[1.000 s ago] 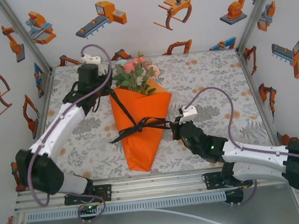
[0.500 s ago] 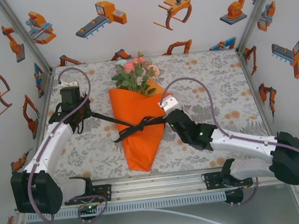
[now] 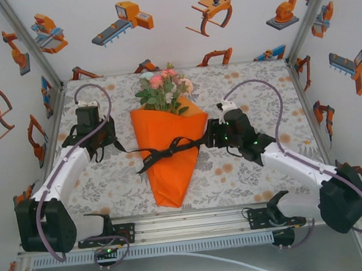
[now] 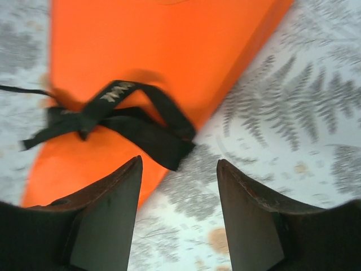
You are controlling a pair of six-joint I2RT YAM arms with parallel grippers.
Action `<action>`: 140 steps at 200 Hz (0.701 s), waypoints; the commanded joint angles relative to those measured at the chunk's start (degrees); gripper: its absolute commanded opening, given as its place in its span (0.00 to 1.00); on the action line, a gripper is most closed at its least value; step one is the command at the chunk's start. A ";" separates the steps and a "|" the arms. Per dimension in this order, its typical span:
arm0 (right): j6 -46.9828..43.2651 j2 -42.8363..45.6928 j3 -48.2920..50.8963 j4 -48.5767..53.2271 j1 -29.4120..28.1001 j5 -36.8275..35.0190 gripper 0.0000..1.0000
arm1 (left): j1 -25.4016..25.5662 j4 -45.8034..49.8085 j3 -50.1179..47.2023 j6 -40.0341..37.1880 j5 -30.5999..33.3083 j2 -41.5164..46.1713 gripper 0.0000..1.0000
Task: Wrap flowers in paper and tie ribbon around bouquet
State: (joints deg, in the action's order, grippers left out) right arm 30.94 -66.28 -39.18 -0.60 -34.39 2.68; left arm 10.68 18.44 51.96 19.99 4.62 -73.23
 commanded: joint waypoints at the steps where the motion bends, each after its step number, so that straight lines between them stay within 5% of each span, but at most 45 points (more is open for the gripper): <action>1: 17.44 4.14 7.46 -7.87 0.03 1.51 0.59 | -0.13 -1.25 1.80 1.23 -1.80 -0.74 0.00; 24: 27.03 4.70 17.81 -25.12 -2.54 -4.33 0.71 | -0.13 -1.98 1.99 1.44 -1.96 -1.14 0.00; 47: 26.93 3.42 17.40 -18.91 -5.86 -10.05 0.65 | -0.12 -2.13 2.55 1.45 -2.70 -2.08 0.00; 80: 4.87 -0.64 4.71 2.41 -7.04 -8.22 0.58 | -0.04 -1.84 2.97 0.68 -3.96 -2.58 0.00; 118: -10.80 -9.92 -7.36 8.43 -8.96 2.85 0.39 | 0.02 -1.14 3.05 -0.26 -3.39 -2.32 0.00; 140: -16.31 -16.86 -13.44 9.94 -9.47 4.46 0.38 | 0.05 -1.12 3.01 -0.29 -3.37 -2.02 0.00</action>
State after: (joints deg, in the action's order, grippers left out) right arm 25.85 -77.25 -47.46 3.86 -43.16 2.72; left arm 10.68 17.28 53.30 20.34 1.67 -75.64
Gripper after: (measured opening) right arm 0.376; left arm 0.008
